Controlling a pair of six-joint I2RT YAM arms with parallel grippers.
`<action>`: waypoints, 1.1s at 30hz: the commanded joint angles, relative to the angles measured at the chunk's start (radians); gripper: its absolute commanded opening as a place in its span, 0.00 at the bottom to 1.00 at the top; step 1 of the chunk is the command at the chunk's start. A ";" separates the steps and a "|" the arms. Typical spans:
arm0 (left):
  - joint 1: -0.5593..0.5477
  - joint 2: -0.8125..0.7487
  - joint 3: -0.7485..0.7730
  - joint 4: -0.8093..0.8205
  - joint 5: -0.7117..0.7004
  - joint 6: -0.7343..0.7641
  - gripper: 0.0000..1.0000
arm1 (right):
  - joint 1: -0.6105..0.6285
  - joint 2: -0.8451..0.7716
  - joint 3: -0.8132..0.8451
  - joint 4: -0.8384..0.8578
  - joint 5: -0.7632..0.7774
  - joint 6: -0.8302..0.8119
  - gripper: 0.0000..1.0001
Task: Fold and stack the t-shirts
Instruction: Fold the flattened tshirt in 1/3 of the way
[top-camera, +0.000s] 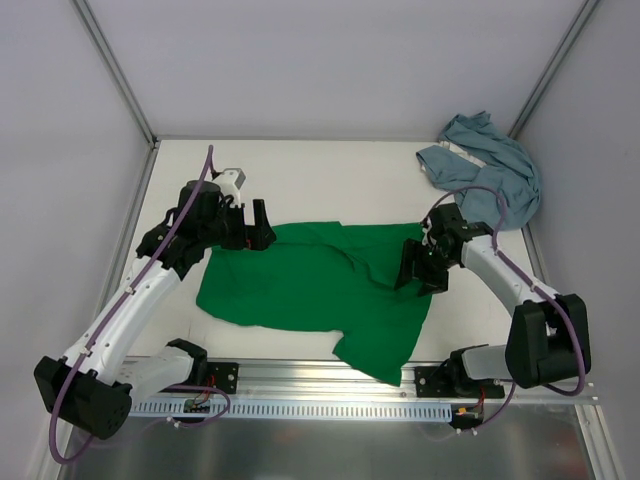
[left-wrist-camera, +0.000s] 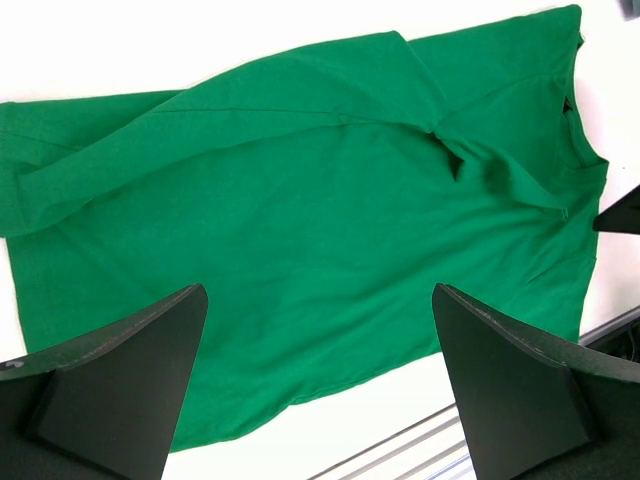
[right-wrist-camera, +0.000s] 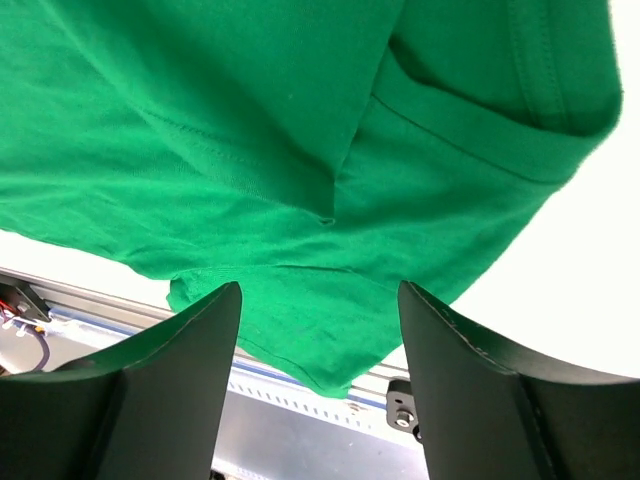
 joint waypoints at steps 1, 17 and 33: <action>-0.007 0.002 0.022 0.031 0.029 0.009 0.99 | -0.004 -0.050 0.055 -0.048 0.037 -0.010 0.69; -0.005 -0.082 -0.056 0.094 0.107 -0.040 0.99 | 0.316 0.232 0.448 -0.036 0.089 0.135 0.60; -0.007 -0.194 -0.118 0.092 0.152 -0.047 0.99 | 0.373 0.542 0.560 -0.007 0.204 0.159 0.56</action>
